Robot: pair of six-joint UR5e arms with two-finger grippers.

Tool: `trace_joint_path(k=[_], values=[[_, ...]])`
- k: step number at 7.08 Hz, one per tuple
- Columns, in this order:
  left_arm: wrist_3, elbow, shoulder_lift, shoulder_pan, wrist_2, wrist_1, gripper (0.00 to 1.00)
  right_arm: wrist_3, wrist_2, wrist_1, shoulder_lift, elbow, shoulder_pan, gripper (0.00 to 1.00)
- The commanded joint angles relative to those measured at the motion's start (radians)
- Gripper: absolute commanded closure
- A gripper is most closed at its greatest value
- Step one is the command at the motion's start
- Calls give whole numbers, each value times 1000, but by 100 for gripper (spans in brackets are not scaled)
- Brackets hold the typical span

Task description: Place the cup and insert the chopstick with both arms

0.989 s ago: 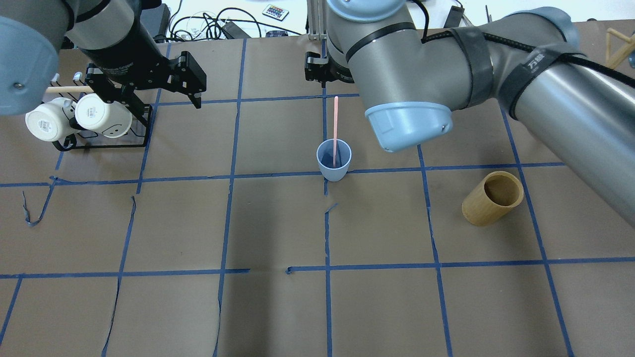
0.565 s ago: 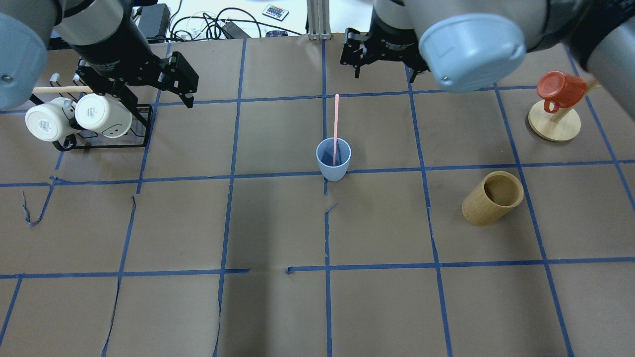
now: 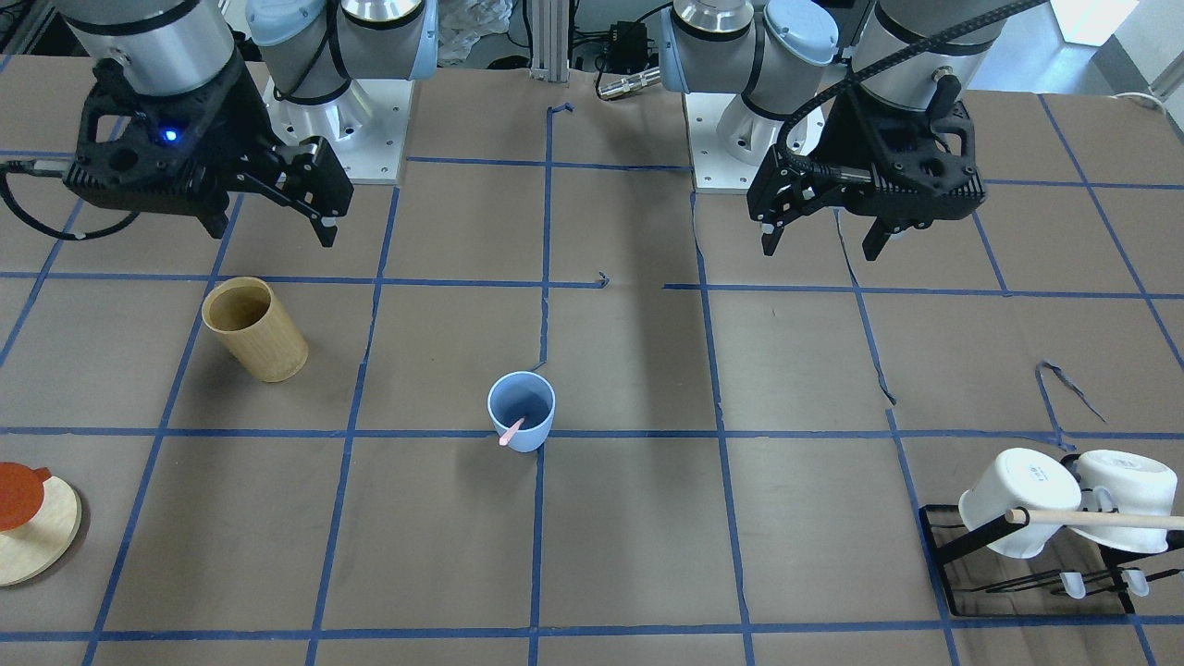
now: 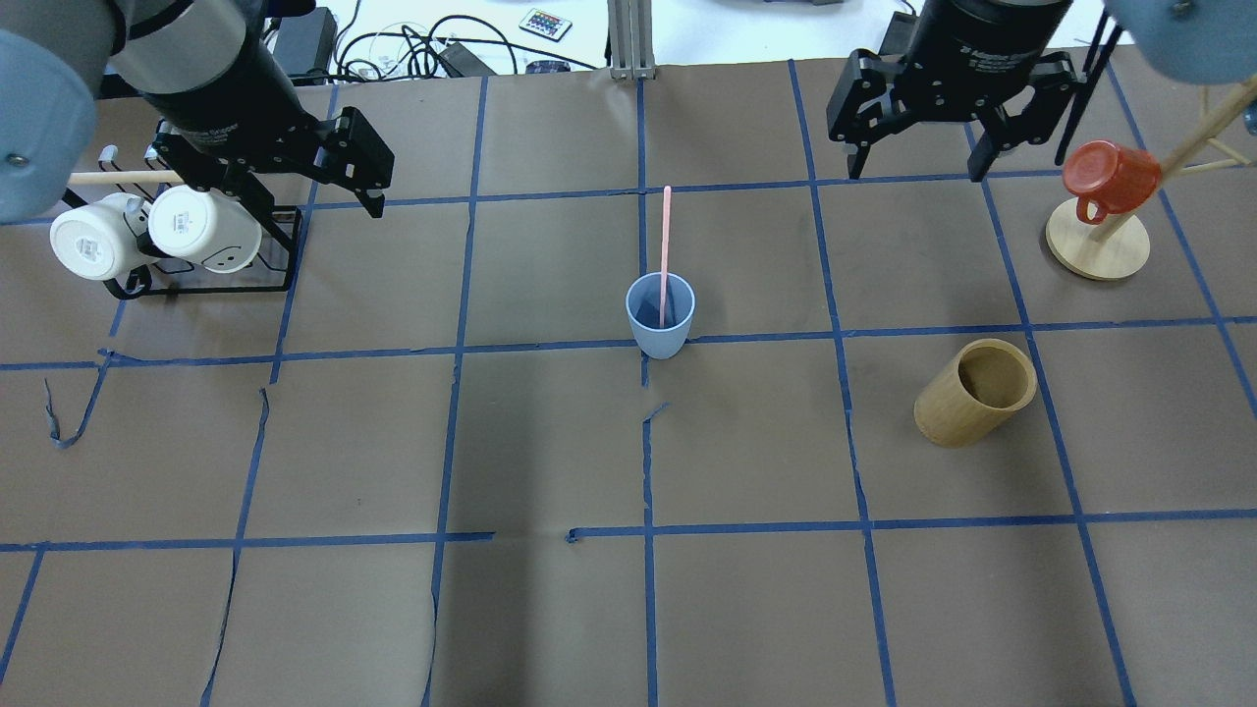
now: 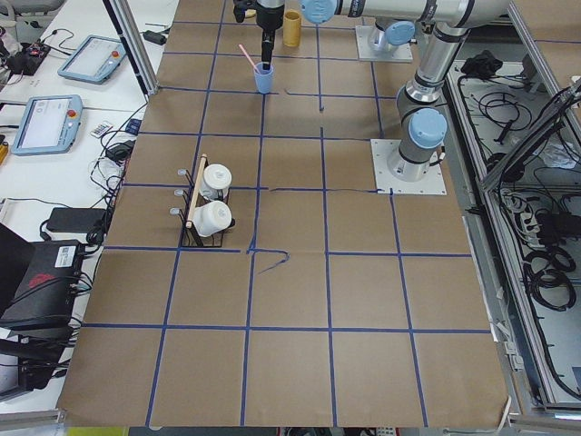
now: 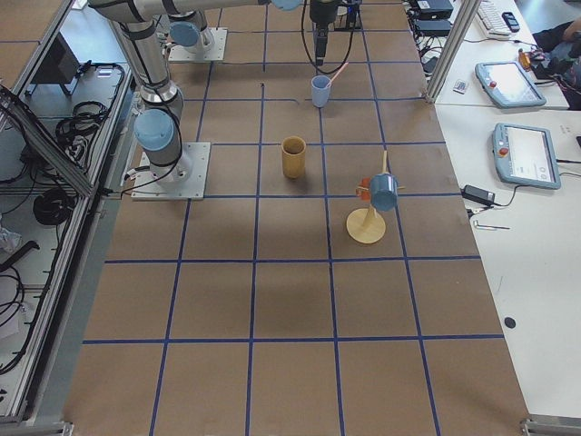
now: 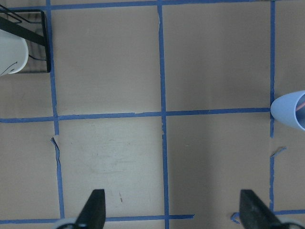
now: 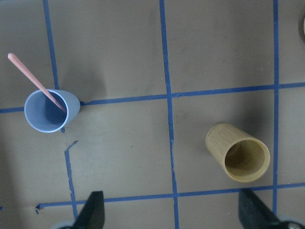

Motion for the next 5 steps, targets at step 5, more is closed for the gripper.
trace_joint_path(k=[5], values=[[-5, -7, 3, -2, -7, 0, 0, -82, -6, 8, -46, 107, -10, 0]])
